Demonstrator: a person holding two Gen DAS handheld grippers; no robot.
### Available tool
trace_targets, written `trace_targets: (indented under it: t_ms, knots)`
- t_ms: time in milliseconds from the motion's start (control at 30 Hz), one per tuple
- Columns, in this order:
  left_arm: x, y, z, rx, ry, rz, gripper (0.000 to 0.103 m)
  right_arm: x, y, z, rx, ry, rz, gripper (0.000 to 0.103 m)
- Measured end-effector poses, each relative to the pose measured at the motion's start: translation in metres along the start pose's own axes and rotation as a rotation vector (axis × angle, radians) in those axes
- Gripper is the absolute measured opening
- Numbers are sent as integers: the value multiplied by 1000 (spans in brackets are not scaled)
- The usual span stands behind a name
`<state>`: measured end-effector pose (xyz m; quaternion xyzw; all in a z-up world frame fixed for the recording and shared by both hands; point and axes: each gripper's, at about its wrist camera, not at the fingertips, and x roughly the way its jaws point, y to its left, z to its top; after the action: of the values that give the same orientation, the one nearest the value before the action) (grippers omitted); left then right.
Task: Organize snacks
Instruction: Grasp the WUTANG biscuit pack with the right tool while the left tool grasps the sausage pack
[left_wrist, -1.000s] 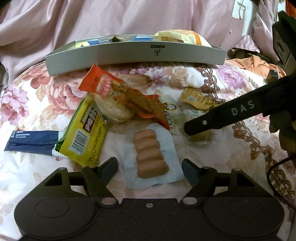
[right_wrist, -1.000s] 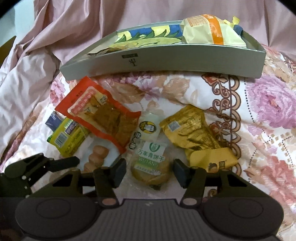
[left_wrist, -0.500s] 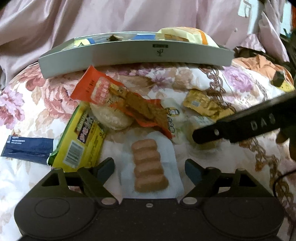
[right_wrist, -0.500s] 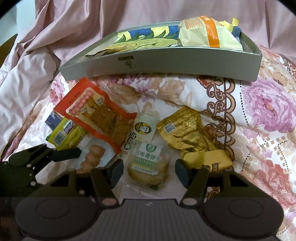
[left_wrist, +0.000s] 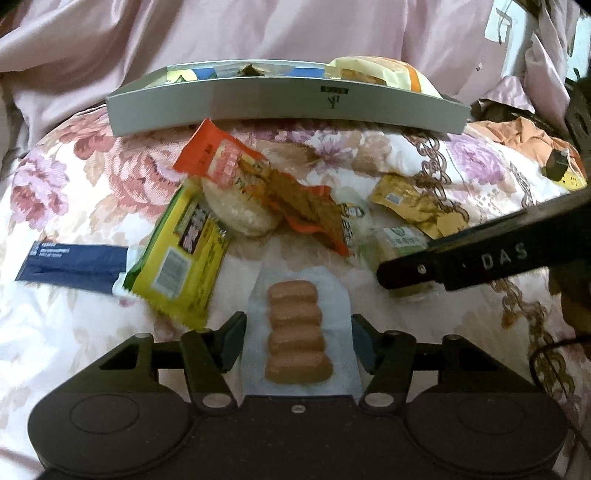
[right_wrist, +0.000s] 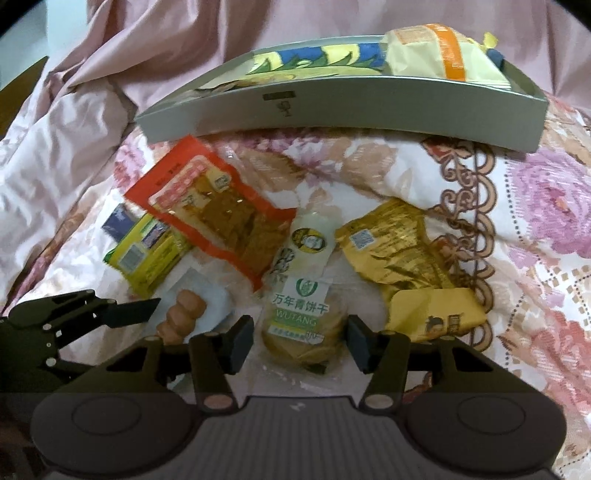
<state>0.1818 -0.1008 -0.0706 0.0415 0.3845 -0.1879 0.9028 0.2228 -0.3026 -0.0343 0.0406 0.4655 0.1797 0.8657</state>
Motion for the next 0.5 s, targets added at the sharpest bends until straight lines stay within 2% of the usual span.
trace_targets:
  t_ms: [233, 400, 500]
  knots:
    - [7, -3, 2, 37, 20, 4, 68, 7, 6, 0, -43, -2, -3, 66]
    - [4, -7, -1, 80, 13, 22, 61, 8, 8, -1, -78, -5, -26, 56]
    - [0, -8, -1, 84, 14, 38, 59, 7, 9, -1, -84, -13, -20, 55]
